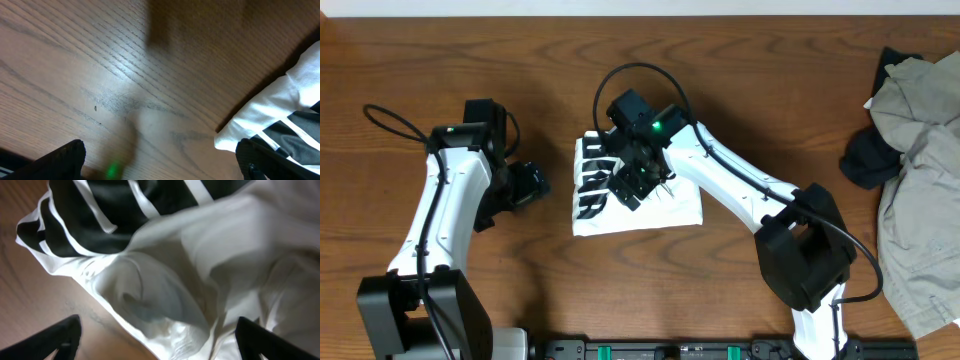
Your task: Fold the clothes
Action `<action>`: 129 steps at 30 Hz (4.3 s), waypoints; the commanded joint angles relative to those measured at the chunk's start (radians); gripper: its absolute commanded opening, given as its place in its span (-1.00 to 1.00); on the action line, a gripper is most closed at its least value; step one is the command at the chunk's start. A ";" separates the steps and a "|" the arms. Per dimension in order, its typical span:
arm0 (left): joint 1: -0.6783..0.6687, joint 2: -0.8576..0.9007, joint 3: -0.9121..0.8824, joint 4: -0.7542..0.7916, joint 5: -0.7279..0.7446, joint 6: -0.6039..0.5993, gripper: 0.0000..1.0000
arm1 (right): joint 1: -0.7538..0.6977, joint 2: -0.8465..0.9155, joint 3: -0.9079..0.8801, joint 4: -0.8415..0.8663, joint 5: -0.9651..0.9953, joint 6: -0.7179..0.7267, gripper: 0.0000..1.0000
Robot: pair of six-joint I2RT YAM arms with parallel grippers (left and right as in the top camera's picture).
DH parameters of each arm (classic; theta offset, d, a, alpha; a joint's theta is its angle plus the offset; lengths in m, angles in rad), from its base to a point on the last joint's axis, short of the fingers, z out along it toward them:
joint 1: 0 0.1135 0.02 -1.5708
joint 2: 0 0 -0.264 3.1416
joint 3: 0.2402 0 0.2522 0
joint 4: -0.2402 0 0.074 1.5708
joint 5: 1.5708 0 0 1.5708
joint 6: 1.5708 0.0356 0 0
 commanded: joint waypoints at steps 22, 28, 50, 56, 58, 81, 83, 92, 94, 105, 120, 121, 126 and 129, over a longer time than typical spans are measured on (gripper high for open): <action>0.003 -0.001 0.000 -0.005 -0.015 -0.013 0.96 | -0.005 0.008 0.004 -0.048 0.055 -0.037 -0.98; 0.003 -0.001 0.000 -0.002 -0.015 -0.013 0.96 | -0.007 0.008 0.026 -0.112 0.085 -0.019 -0.98; 0.003 -0.001 0.000 0.002 -0.015 -0.013 0.96 | -0.007 0.008 0.117 -0.517 0.145 0.244 0.53; 0.003 -0.001 0.000 0.002 -0.015 -0.013 0.96 | -0.020 0.008 0.124 -0.408 0.200 0.372 0.50; 0.003 -0.001 0.000 0.002 -0.015 -0.013 0.96 | -0.026 0.008 0.127 -0.332 0.164 0.370 0.50; 0.003 -0.001 0.000 0.005 -0.015 -0.013 0.96 | -0.056 0.109 0.126 -0.016 -0.026 0.455 0.52; 0.003 -0.001 0.000 0.005 -0.015 -0.013 0.96 | -0.068 0.120 0.126 -0.011 -0.026 0.465 0.48; 0.003 -0.001 0.000 0.005 -0.015 -0.013 0.96 | -0.150 0.130 0.126 0.024 -0.038 0.473 -0.55; 0.003 -0.001 0.000 0.006 -0.015 -0.013 0.96 | -0.169 0.130 0.126 0.022 -0.057 0.472 -0.78; 0.003 -0.001 0.000 0.007 -0.015 -0.013 0.96 | -0.193 0.130 0.126 0.048 -0.179 0.432 -0.83; 0.003 -0.001 0.000 0.006 -0.015 -0.013 0.96 | -0.381 0.130 0.128 -0.007 -0.082 0.457 0.01; 0.003 -0.001 0.000 0.006 -0.015 -0.013 0.96 | -0.392 0.130 0.128 -0.010 -0.082 0.457 0.04; 0.003 -0.001 0.000 0.006 -0.015 -0.013 0.96 | -0.400 0.117 0.143 -0.044 -0.090 0.473 0.07; 0.003 -0.001 0.000 0.006 -0.015 -0.013 0.96 | -0.385 0.085 0.158 -0.058 -0.093 0.473 0.07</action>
